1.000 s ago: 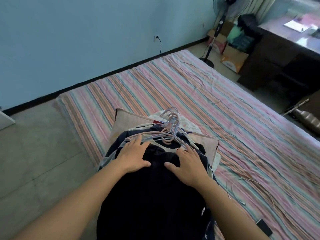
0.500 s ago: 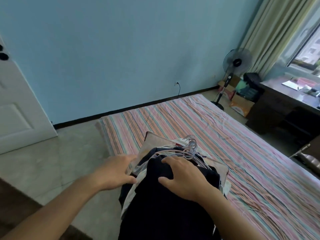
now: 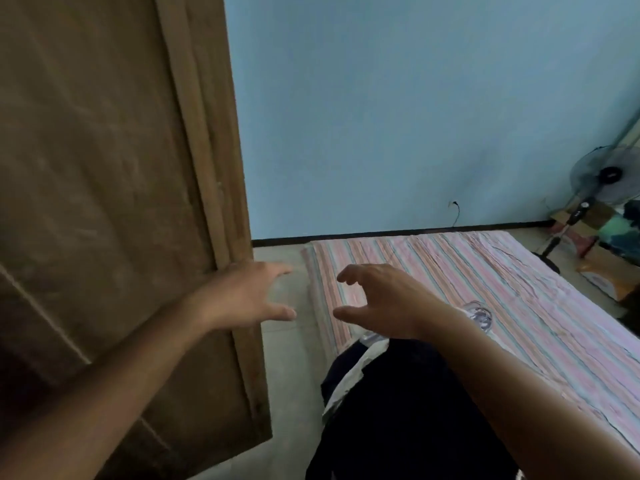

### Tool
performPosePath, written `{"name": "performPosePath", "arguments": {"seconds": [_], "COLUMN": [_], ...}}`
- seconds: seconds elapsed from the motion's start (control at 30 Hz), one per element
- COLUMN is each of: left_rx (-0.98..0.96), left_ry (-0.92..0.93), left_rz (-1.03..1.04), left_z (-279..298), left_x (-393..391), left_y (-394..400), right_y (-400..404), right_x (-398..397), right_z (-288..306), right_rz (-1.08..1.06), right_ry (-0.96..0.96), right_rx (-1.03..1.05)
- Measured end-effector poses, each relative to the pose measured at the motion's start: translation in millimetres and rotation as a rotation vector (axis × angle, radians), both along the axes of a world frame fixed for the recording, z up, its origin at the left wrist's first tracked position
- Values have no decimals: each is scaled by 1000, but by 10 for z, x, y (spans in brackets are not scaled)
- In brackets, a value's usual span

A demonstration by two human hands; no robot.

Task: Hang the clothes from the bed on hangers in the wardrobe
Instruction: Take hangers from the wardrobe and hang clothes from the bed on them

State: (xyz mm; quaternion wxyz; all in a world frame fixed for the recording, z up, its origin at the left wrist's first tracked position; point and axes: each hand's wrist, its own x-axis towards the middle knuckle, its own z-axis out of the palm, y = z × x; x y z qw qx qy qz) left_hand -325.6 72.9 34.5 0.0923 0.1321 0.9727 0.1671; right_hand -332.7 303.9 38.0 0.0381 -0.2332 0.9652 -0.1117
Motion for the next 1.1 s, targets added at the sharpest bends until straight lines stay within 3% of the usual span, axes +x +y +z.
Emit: {"name": "performPosePath", "arguments": {"seconds": [0.43,0.83,1.1], "left_rx": [173,95,-14], "left_ry": [7,91,137], "left_rz": [520,955,1201], "left_z": [487,606,740], "left_x": [1049,2208,3010], "left_y": [-1104,-1541,-1746], "right_y": [-1446,-2589,-3224], "right_x": [-51,240,872], "right_z": [611,733,848], "right_rz": [512,943,1083], "right_ry": [44,58,9], "right_rx": [27,17,-84]}}
